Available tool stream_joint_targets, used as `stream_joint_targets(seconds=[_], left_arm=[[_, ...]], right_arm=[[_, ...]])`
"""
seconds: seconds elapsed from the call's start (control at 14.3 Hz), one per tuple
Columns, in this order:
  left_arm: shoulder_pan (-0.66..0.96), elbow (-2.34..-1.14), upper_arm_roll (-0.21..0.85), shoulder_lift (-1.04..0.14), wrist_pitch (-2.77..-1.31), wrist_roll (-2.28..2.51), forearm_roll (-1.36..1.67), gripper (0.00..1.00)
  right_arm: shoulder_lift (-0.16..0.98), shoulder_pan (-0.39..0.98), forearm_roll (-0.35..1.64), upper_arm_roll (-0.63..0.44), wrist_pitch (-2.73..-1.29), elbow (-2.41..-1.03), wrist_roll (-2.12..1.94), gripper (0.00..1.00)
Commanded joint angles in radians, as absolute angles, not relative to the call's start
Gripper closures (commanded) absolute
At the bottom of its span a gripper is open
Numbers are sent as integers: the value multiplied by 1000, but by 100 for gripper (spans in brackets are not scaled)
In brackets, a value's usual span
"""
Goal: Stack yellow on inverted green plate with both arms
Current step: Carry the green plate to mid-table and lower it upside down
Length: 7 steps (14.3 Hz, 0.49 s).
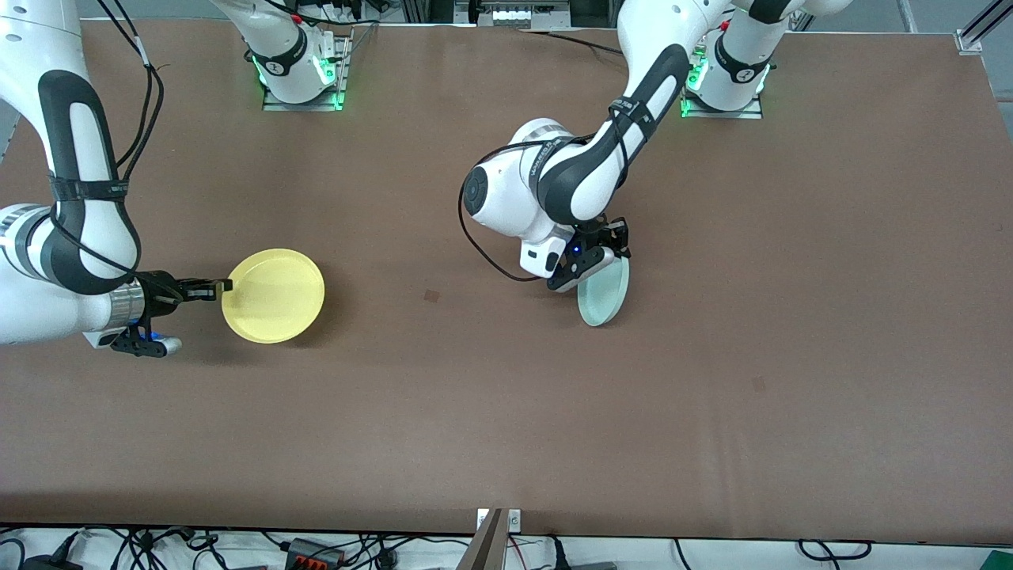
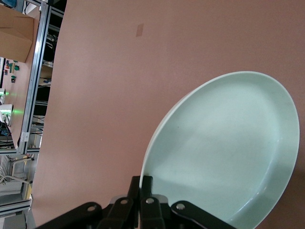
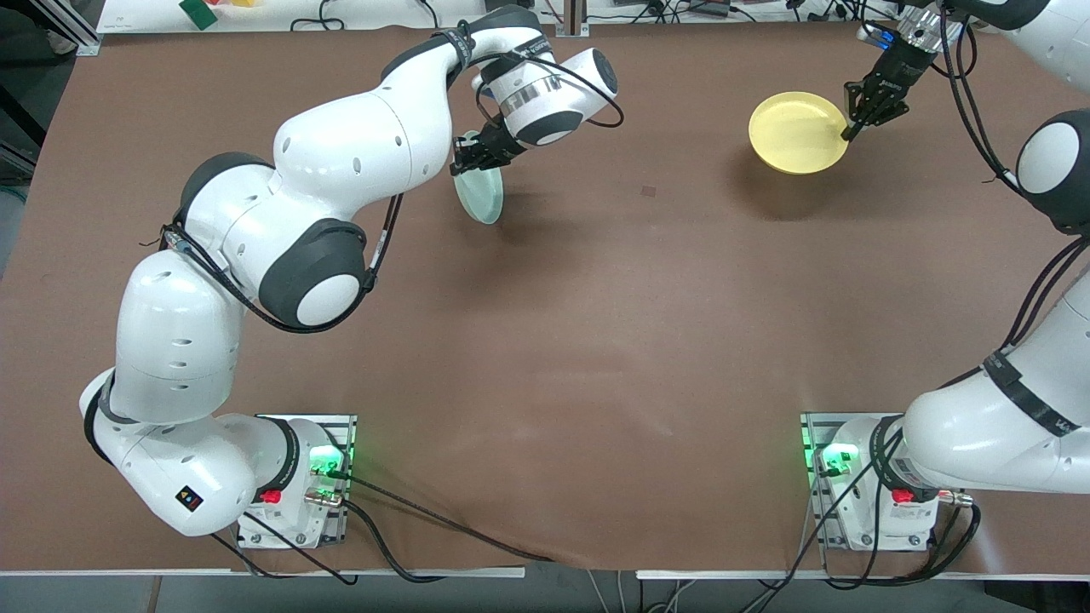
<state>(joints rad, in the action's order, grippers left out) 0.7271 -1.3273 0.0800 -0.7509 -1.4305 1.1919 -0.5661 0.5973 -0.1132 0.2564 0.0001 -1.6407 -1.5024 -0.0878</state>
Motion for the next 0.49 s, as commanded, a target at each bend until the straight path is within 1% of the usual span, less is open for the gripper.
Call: stream_joint_targets(seconds=[0.0,0.07,0.14,0.28,0.42], left_arm=[[741,-1292,77,-779,-1453,1209,-584,94],[741,-1290,80,-779,-1456,1207,-584,83],[741,-1289,81,-779,-1465,1192,-587,65],[755,-1290,86,-782,-1483,1230,-604,98],[759,-1293,83,-790,-1485,1236,-607,99]], right_arm=[[592,-121,275,5,-1618,-1491,-107,100],[592,-121,275,5,-1618,-1491,-109,100],[592,-121,275,5,-1618,-1491,-109,100],[591,-123,275,5,-1617,-1491,-109,100],[591,-123,275,5,-1615,-1491,-109,100]])
